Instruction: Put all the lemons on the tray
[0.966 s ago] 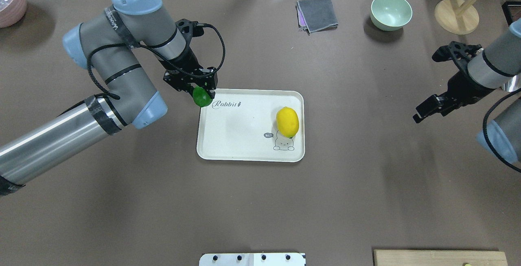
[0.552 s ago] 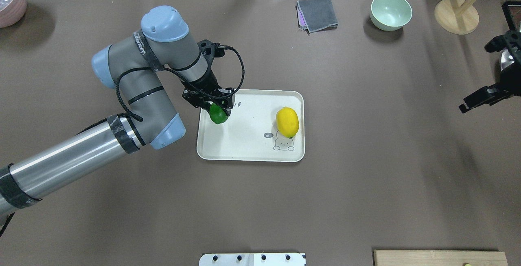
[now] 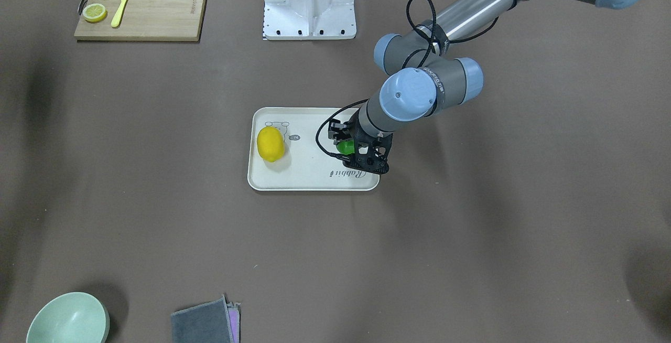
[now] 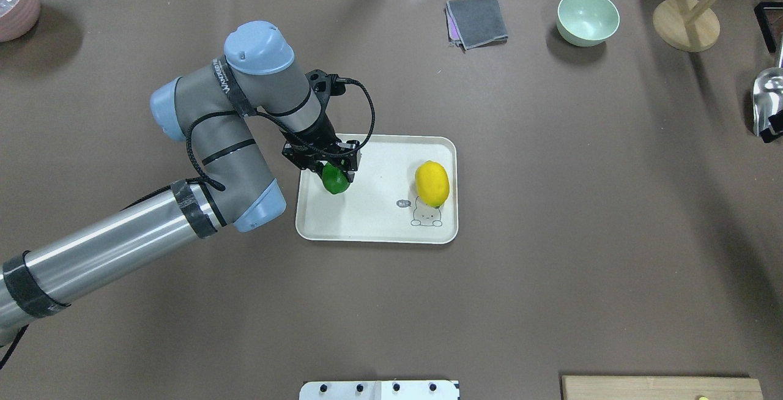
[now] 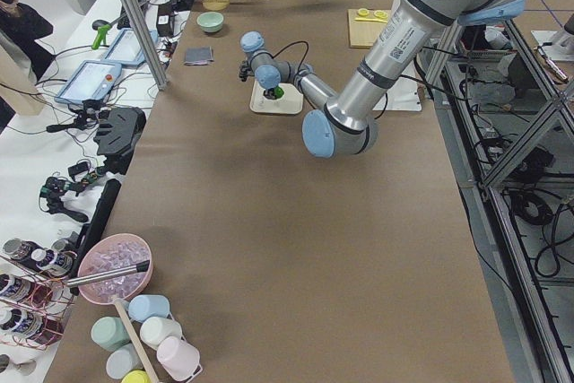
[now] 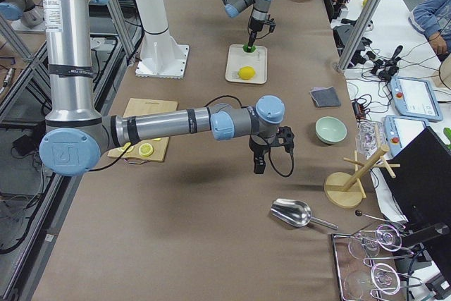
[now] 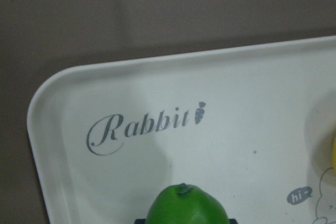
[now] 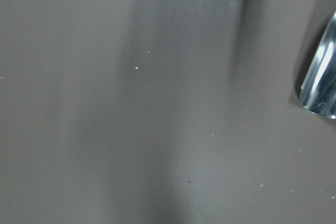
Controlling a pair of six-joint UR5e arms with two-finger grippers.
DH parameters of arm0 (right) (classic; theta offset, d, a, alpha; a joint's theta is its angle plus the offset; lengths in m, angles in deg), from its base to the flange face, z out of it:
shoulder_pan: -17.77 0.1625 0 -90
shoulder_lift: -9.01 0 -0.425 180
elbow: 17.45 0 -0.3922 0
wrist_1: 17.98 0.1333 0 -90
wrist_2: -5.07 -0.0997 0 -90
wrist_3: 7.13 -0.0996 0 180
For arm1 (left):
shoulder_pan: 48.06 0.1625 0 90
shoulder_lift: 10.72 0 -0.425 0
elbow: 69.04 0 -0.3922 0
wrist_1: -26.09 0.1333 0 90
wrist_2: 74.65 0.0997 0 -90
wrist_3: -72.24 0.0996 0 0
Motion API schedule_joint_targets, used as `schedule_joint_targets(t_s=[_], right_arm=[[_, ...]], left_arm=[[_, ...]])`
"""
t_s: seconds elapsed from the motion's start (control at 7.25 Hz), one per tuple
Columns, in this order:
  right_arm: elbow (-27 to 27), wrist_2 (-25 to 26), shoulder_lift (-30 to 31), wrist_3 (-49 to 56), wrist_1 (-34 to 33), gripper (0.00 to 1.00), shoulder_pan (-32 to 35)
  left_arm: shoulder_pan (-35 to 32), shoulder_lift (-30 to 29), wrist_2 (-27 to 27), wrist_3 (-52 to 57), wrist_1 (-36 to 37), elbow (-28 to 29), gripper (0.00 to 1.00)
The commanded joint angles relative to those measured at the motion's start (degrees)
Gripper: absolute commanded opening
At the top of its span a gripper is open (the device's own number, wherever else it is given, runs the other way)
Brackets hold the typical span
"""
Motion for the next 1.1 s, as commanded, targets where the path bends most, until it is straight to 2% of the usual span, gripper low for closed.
schedule_joint_targets(t_s=[0.0, 0.28, 0.55, 0.83, 0.97], right_arm=[[-0.43, 0.15, 0.37, 2.83, -3.4, 0.98, 4.7], [-1.12, 0.15, 0.72, 6.44, -6.58, 0.98, 8.58], [-1.83, 0.41, 0.72, 7.34, -6.85, 0.99, 9.64], [-1.83, -0.11, 0.37, 6.64, -7.73, 0.99, 10.26], [-1.83, -0.29, 0.37, 6.64, -9.38, 0.99, 11.04]], left_arm=[[0.0, 0.09, 0.08, -1.16, -0.06, -0.08, 0.98], [-3.05, 0.27, 1.65, -2.12, 0.38, -0.6, 0.98], [-9.55, 3.41, 2.01, -1.43, 5.53, -4.97, 0.98], [-14.57, 7.53, 7.08, 3.98, 16.59, -12.43, 0.98], [-16.33, 11.74, 13.29, 13.68, 20.99, -15.87, 0.98]])
